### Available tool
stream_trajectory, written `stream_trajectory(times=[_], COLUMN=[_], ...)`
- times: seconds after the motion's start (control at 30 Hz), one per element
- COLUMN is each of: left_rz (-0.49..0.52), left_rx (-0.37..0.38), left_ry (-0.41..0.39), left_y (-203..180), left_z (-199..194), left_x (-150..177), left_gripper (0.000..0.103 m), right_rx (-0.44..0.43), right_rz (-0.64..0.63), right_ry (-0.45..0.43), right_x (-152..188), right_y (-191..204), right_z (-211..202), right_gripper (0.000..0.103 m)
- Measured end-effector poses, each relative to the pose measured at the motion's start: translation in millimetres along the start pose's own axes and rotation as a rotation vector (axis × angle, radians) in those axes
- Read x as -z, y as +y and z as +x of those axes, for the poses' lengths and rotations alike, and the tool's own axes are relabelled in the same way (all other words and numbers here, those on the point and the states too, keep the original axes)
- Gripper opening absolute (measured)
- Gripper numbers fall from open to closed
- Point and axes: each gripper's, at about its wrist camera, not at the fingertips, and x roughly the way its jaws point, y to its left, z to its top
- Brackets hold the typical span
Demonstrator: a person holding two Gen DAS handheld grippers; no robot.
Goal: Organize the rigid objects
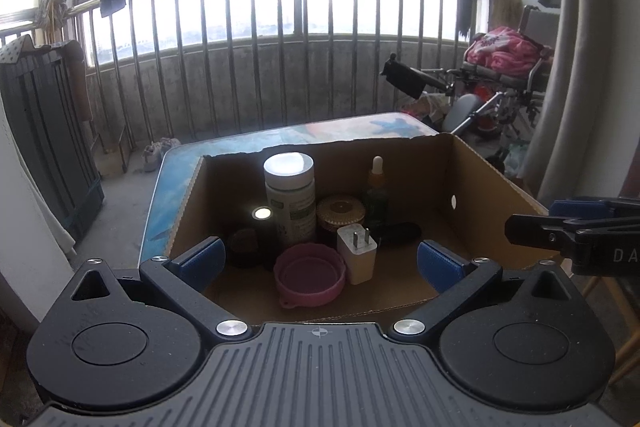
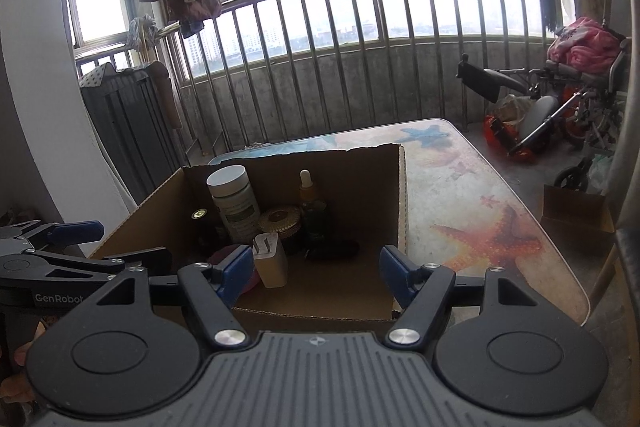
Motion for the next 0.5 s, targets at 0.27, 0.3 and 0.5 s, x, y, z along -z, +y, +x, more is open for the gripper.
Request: stream_trajectory(times=[0.27, 0.3, 0.5], left_rz=[0.041, 0.046, 0.060], left_rx=[-0.067, -0.082, -0.100], left_ry=[-0.002, -0.004, 0.000], left_y=[-6.7, -6.9, -4.8], left_z=[4.4, 5.8, 6.4], left_x=[4.4, 5.3, 11.8], left_gripper=[0.103, 0.103, 0.103], right_rx=[-0.009, -0.010, -0.010], right_rz=[-0.006, -0.008, -0.010], right_ry=[-0.003, -0.002, -0.004], right_x=[0.5, 0.8, -0.4], right_y=[1.2, 1.3, 1.9], right_z=[0.3, 0.2, -0.6], right_gripper=[0.073, 0.073, 0.073])
